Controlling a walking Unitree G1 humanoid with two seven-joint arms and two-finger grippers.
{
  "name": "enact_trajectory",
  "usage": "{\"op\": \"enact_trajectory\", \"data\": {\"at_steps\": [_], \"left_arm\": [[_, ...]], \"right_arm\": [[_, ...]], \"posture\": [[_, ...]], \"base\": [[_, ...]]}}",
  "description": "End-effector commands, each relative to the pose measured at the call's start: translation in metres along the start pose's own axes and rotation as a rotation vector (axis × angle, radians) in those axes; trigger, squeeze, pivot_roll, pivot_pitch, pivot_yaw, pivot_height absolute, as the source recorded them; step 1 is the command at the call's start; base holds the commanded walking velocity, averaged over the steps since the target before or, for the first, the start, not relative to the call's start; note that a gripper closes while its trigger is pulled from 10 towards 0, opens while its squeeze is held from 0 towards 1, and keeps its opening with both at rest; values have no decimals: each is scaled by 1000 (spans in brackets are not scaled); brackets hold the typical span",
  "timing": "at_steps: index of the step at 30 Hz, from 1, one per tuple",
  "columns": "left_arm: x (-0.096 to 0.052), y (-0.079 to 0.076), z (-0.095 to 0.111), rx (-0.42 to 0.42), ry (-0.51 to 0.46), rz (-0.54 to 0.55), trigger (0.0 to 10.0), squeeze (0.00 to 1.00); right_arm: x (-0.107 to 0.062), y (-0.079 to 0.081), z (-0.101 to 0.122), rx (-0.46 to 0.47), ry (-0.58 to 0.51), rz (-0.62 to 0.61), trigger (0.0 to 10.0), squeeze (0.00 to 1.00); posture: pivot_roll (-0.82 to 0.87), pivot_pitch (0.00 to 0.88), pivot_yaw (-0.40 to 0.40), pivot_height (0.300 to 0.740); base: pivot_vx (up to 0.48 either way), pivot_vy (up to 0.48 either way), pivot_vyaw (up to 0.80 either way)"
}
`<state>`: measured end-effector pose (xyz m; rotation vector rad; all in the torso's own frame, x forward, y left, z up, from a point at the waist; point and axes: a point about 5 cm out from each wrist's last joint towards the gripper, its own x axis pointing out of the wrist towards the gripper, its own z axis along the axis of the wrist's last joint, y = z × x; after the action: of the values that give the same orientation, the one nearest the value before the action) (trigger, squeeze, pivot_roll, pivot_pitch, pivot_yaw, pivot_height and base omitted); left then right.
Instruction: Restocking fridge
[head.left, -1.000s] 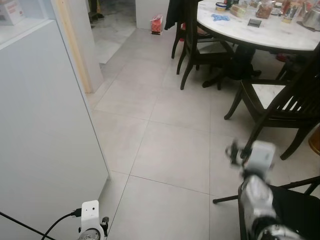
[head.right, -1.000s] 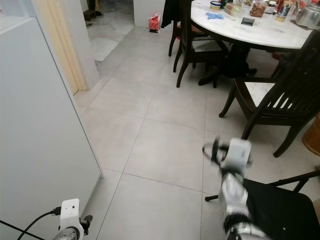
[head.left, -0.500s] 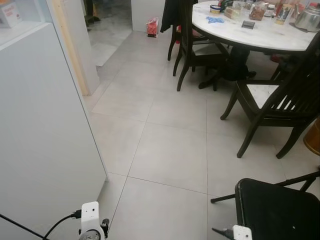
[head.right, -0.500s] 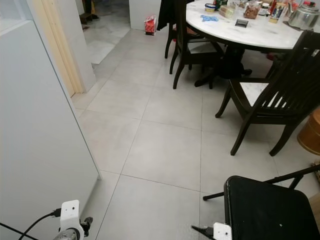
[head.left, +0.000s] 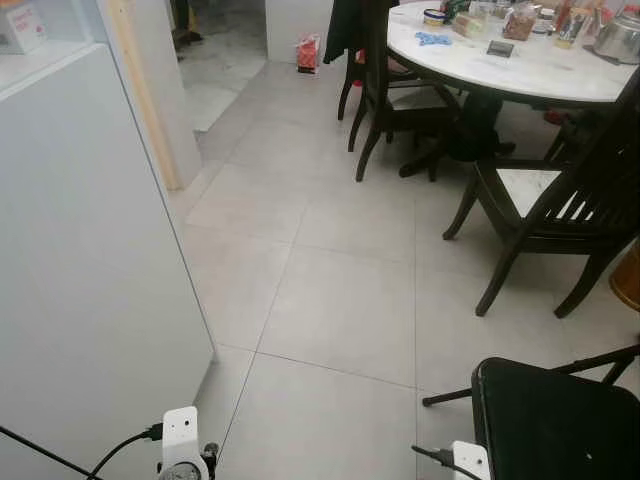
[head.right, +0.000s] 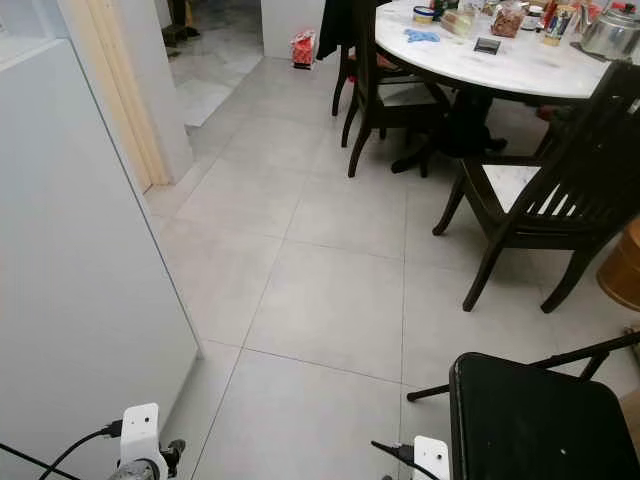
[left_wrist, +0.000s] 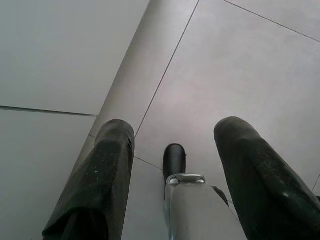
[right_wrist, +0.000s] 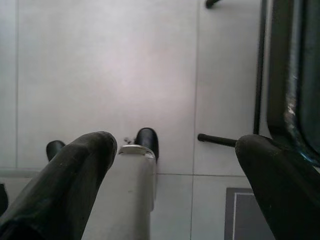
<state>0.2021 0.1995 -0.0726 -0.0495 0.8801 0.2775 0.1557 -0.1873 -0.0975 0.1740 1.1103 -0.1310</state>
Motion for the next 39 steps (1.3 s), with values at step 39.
{"op": "enact_trajectory", "data": {"at_steps": [39], "left_arm": [[-1,3,-9,24,35,-6,10000,0]], "right_arm": [[0,9,-13,-42,18,23,10000,0]], "posture": [[30,0,-39,740]], "base": [[0,0,656]]}}
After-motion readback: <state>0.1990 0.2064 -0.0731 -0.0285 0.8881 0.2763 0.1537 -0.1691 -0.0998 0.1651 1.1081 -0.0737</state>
